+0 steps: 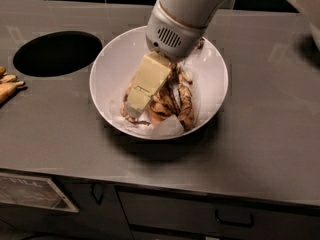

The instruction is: Pick banana from white bowl

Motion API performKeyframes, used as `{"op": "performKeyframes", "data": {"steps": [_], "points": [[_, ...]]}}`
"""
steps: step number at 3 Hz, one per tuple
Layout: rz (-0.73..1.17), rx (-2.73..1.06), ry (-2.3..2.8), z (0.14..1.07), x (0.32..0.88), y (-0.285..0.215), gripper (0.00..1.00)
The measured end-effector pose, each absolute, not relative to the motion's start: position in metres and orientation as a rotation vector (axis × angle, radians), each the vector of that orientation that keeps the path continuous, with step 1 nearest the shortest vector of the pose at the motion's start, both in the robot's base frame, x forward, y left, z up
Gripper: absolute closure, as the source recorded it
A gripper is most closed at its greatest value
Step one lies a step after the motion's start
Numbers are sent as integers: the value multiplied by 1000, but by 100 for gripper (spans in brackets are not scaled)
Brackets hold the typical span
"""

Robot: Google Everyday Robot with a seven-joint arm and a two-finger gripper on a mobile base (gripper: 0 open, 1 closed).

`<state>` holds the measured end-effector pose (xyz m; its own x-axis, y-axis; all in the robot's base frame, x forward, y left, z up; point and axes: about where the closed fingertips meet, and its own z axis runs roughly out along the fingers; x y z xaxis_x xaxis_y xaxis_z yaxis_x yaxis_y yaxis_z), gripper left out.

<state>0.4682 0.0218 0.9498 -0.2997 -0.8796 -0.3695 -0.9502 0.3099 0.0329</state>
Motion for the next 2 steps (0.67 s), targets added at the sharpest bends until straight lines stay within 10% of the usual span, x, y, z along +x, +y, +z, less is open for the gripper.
{"op": "performKeyframes", "data": {"steps": [2], "points": [[345,-1323,2534,920,444,10,0]]}}
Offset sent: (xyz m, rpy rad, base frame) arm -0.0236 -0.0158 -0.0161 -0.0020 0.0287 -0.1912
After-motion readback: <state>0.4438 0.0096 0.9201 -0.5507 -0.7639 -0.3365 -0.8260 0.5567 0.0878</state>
